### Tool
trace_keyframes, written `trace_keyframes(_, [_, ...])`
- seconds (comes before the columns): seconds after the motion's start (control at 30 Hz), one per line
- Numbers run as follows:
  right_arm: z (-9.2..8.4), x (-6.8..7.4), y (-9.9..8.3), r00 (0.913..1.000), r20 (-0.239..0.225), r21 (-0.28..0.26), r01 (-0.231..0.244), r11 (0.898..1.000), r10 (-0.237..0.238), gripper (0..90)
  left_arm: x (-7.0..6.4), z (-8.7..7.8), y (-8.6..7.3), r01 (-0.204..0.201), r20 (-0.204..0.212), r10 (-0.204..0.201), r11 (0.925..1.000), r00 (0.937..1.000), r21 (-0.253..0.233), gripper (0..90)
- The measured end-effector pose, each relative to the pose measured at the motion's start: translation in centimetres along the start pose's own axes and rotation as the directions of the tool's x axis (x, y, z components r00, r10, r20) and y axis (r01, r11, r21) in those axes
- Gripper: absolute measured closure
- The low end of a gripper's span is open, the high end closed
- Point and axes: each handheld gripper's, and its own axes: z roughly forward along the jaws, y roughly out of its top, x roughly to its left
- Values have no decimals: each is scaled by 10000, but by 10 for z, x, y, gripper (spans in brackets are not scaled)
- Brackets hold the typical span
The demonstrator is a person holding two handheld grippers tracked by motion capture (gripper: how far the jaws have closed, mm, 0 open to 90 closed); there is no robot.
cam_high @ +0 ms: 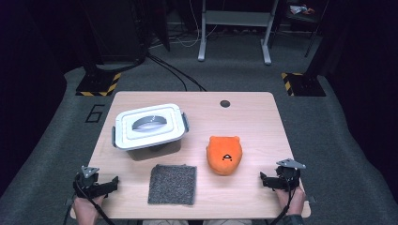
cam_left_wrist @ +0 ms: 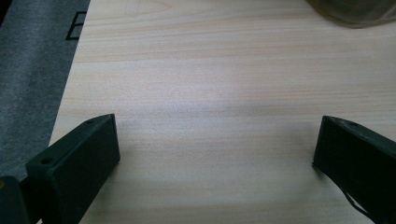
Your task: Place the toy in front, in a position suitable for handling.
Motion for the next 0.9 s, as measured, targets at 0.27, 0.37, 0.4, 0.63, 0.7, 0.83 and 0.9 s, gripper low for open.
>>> trace_keyframes(0.27, [0, 0, 0, 10000, -29, -14, -43, 10000, 43, 20, 0, 0, 0, -32, -42, 32, 10000, 10000, -35, 0])
trace_keyframes(0.37, [0, 0, 0, 10000, -35, -14, -55, 10000, 55, 21, 0, 0, 0, -31, -49, 31, 10000, 10000, -30, 0])
trace_keyframes(0.4, [0, 0, 0, 10000, -40, -11, -42, 10000, 42, 21, -1, 0, 0, -32, -74, 31, 10000, 10000, -54, 0])
trace_keyframes(0.63, [0, 1, 0, 10000, -39, -14, -41, 10000, 41, 21, -3, -14, 11, -102, 460, 110, 9998, 9989, -185, 0])
trace_keyframes(0.7, [0, 1, 0, 10000, -37, -14, -39, 10000, 39, 22, -5, -27, 22, -64, 720, 102, 9986, 9974, -529, 0])
trace_keyframes(0.83, [0, 1, 0, 10000, -39, -17, -44, 10000, 44, 22, -10, -44, 43, -134, 1235, 239, 9963, 9921, -850, 0])
trace_keyframes(0.9, [0, 1, 0, 10000, -33, -18, -52, 10000, 52, 22, -18, -54, 57, -282, 1344, 432, 9934, 9900, -1115, 0])
